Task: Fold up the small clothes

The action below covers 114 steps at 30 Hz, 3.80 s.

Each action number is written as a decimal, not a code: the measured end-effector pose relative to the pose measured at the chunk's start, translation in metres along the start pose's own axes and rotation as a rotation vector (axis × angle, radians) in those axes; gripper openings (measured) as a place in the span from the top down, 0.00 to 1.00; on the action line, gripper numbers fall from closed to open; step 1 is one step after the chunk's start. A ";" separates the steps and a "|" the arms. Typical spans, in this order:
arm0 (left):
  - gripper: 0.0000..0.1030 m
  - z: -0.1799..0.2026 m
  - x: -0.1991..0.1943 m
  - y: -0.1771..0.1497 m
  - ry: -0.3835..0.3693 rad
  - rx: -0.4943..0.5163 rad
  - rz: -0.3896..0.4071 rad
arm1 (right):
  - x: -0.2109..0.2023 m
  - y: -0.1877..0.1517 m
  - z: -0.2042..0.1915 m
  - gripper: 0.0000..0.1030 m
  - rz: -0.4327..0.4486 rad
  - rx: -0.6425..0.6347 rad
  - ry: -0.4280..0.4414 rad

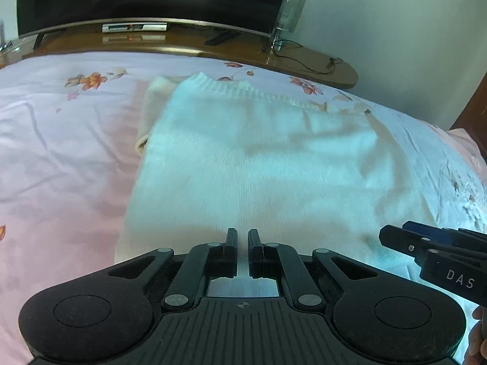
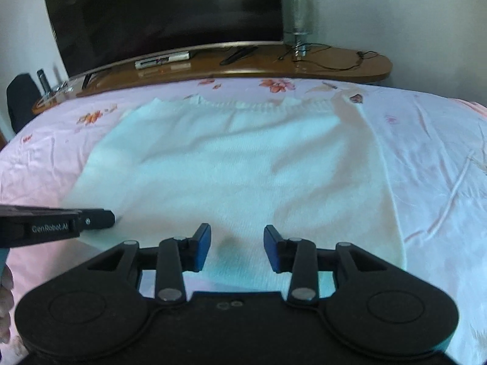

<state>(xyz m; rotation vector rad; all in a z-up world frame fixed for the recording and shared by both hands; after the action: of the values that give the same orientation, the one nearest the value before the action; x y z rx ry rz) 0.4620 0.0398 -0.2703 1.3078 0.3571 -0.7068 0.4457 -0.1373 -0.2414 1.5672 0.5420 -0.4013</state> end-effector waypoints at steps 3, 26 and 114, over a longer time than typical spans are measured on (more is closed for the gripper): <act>0.95 -0.004 -0.004 -0.006 -0.009 -0.046 -0.024 | -0.007 0.002 -0.003 0.59 0.013 0.003 0.006; 0.94 -0.029 -0.020 -0.021 -0.026 -0.486 0.001 | 0.033 -0.003 -0.025 0.58 0.001 -0.059 0.107; 0.85 0.018 0.036 0.102 -0.182 -0.376 0.393 | 0.101 0.026 -0.003 0.58 0.099 -0.134 -0.069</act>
<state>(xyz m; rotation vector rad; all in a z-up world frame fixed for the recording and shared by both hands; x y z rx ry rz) 0.5524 0.0228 -0.2112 0.9110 0.0729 -0.3963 0.5434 -0.1249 -0.2767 1.4401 0.4281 -0.3358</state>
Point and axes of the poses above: each gripper's, at about its wrist camera, not at the fingertips, and x roughly the way its jaws point, z to its right, y to its top, the point moved 10 cm from there along x, roughly the way its jaws point, and after that the axes turned 12 degrees about z, right-handed, at the moved point
